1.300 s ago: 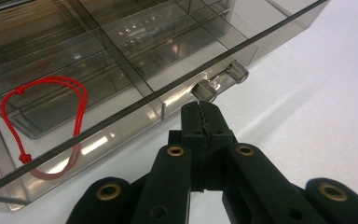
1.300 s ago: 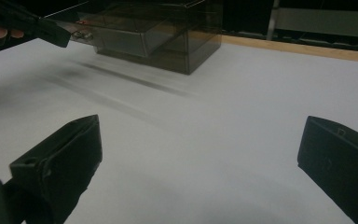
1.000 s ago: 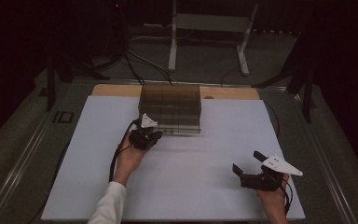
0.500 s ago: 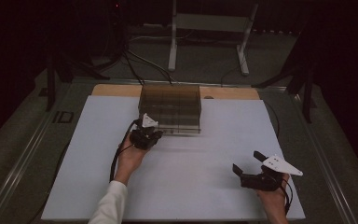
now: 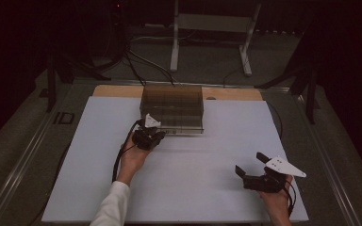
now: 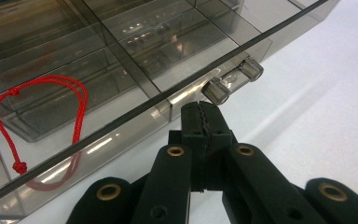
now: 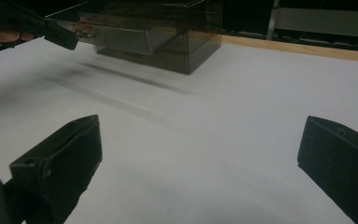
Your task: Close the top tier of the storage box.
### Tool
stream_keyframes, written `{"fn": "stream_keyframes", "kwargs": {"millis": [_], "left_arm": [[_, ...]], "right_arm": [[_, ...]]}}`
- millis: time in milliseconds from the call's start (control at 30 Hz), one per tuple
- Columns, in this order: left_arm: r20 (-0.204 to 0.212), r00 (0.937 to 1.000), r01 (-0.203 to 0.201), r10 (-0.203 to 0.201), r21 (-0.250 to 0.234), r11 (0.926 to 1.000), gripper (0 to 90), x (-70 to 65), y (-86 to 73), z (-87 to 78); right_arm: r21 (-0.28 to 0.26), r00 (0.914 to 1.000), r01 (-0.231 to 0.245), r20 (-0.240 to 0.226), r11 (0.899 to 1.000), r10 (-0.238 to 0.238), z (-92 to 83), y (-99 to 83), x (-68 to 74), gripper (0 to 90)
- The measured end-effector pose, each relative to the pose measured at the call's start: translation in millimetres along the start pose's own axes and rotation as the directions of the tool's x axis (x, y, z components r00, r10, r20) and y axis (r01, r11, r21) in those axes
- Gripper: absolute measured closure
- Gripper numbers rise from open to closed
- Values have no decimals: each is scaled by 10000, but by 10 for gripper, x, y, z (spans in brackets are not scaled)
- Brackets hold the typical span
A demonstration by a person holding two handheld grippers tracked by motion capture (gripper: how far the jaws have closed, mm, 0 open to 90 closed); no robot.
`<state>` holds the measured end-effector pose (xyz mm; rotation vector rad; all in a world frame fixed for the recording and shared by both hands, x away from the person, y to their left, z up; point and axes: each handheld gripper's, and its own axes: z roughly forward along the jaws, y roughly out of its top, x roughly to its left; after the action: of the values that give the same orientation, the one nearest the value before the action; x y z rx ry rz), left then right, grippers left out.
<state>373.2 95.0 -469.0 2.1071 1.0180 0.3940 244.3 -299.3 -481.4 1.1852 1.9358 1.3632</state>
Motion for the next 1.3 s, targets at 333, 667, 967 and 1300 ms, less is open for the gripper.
{"fn": "stream_keyframes", "kwargs": {"millis": [333, 667, 967, 1300], "left_arm": [[-72, 10000, 52, -52, -49, 10000, 900, 2, 48, 8], [-199, 9998, 94, -94, -38, 9999, 900, 12, 91, 29], [-292, 9993, 213, -213, -26, 9998, 900, 45, 120, 50], [-451, 9985, 320, -321, -21, 9995, 900, 79, 149, 64]], "right_arm": [[-4, 10000, -3, -6, 10000, 3, -1, 0, 0, 0], [-2, 10000, -5, -5, 10000, 5, 0, 0, -2, 0], [8, 10000, 5, -8, 10000, -5, 2, 0, 0, 0], [11, 10000, 7, -8, 10000, -7, 2, 0, 0, 0]]}}
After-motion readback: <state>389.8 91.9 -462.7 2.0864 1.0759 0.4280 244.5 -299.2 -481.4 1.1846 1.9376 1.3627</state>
